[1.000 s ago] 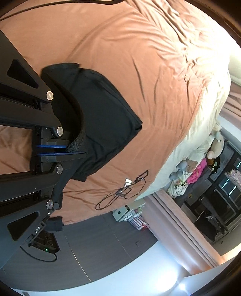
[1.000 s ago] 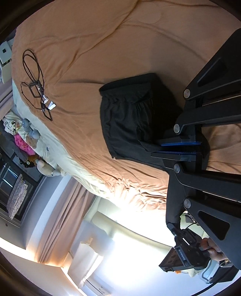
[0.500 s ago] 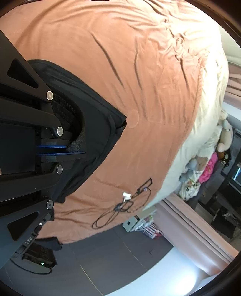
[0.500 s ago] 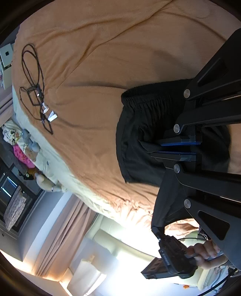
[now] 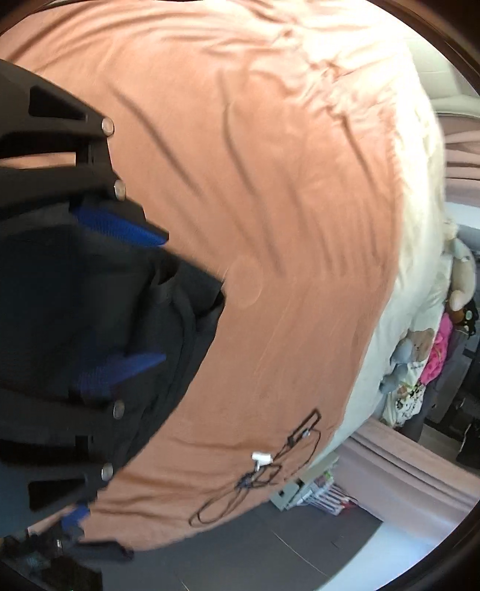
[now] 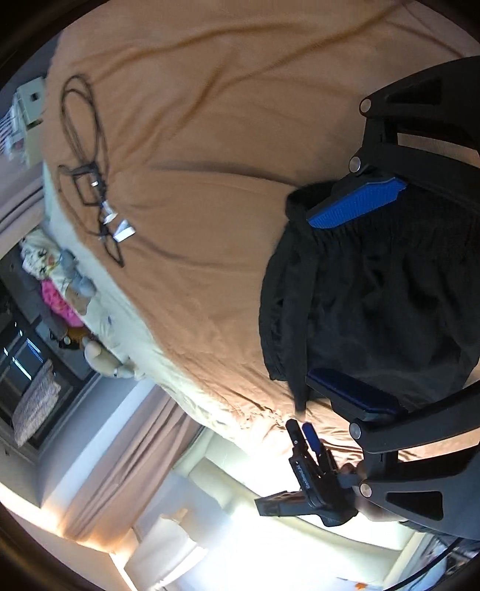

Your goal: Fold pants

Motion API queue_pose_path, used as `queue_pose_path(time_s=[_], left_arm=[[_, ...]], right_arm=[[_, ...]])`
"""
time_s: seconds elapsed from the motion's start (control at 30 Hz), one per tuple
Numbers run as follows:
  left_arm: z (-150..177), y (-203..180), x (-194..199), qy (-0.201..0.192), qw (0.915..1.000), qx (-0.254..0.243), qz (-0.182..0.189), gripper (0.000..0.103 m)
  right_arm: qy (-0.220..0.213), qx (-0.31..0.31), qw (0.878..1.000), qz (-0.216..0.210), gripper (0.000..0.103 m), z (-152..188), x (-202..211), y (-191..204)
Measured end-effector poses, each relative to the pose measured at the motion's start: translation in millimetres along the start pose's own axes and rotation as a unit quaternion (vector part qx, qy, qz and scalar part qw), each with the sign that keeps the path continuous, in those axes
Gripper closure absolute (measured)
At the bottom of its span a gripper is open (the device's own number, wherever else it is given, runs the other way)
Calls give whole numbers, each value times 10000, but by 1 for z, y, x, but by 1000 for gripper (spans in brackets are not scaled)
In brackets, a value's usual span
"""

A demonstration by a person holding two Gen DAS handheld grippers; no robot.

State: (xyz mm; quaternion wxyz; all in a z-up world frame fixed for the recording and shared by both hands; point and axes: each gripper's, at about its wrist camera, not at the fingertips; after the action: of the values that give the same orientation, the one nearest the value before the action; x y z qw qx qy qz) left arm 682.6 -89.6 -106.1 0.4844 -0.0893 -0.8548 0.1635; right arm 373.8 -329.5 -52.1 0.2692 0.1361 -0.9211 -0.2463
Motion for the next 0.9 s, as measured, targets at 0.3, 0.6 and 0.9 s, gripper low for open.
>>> queue_pose_path(time_s=[0.3,0.6,0.9], left_arm=[[13,-8,-23,118,9917,-1084,-678,37],[19,-22,-76,339,9755,-1891,-1074,43],[20,-22,-94,256,9692,-2105,-1254,101]], right_arm=[[690,1253,9845,1018,28,2,-14,16],[1166,1961,9675,1092,40,-9,-51,28],[1166,2133,9614,1287,79,-8,-54,24]])
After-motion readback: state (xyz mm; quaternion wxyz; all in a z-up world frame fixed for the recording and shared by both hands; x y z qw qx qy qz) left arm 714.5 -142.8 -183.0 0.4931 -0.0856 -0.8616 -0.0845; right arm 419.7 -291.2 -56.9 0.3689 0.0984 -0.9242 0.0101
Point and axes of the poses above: each gripper's, at about its wrist camera, not at the fingertips, and x roughly against the way its jaws point, y to its left, z to its underside, and after that the axes turned 12 degrees about x, right-handed
